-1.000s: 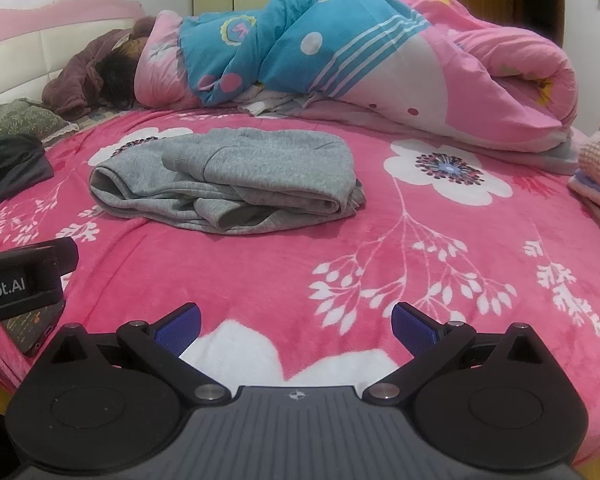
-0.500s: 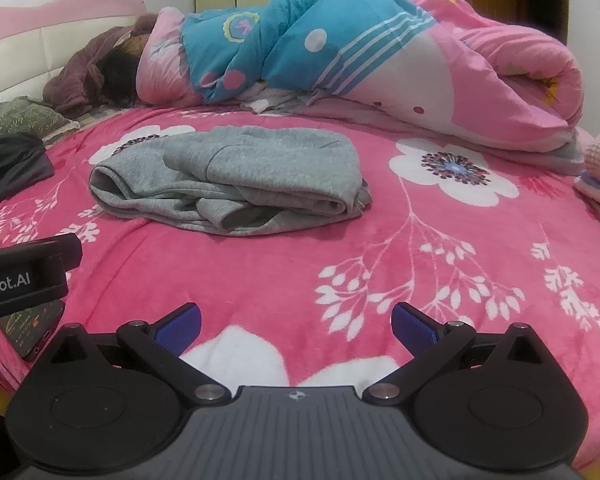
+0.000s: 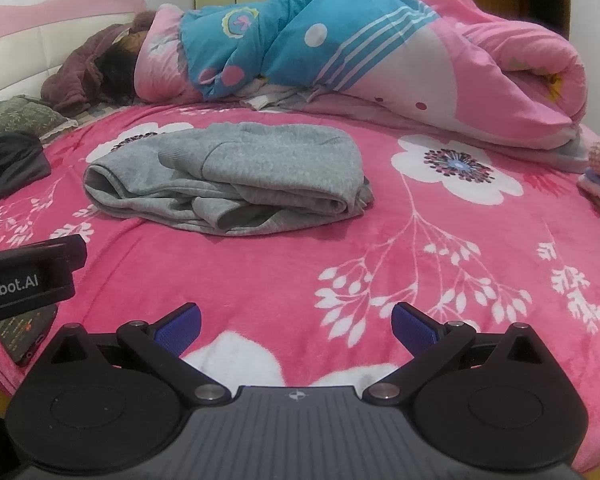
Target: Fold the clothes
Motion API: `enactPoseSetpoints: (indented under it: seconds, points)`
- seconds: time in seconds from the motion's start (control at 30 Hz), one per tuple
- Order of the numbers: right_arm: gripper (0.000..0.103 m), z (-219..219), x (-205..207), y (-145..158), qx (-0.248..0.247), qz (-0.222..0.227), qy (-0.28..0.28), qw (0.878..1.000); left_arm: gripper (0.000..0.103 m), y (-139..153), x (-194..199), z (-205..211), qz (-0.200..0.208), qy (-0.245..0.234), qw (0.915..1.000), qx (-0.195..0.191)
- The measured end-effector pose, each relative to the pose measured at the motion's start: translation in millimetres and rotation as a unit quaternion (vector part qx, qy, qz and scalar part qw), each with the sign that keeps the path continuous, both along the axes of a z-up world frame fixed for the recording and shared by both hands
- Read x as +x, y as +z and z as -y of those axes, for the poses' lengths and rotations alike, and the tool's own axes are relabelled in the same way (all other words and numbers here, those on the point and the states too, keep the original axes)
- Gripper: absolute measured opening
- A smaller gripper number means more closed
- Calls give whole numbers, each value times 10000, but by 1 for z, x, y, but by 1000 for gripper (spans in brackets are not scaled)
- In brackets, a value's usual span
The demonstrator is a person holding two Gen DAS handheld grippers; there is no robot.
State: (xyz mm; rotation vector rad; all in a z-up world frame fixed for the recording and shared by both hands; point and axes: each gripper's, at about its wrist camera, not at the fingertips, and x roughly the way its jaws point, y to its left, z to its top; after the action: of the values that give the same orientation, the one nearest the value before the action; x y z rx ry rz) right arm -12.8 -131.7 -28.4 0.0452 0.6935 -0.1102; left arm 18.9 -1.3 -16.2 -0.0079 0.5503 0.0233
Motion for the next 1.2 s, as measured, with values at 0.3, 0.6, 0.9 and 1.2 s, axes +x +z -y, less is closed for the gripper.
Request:
enactPoseSetpoints:
  seconds: [0.3, 0.6, 0.9, 1.2]
  points:
    - [103, 10, 10, -7, 68, 5, -43, 10000, 103, -11, 21, -2, 64, -145, 9997, -197]
    - [103, 27, 32, 0, -304, 645, 223, 9972, 103, -10, 67, 5, 519, -482, 9972, -234]
    - [103, 29, 92, 4, -773, 1537, 667, 9828, 101, -31, 116, 6, 637, -560, 9951, -501]
    - [90, 6, 146, -21, -1174, 1375, 1757, 9677, 66, -44, 142, 5, 156, -496, 9932, -1037]
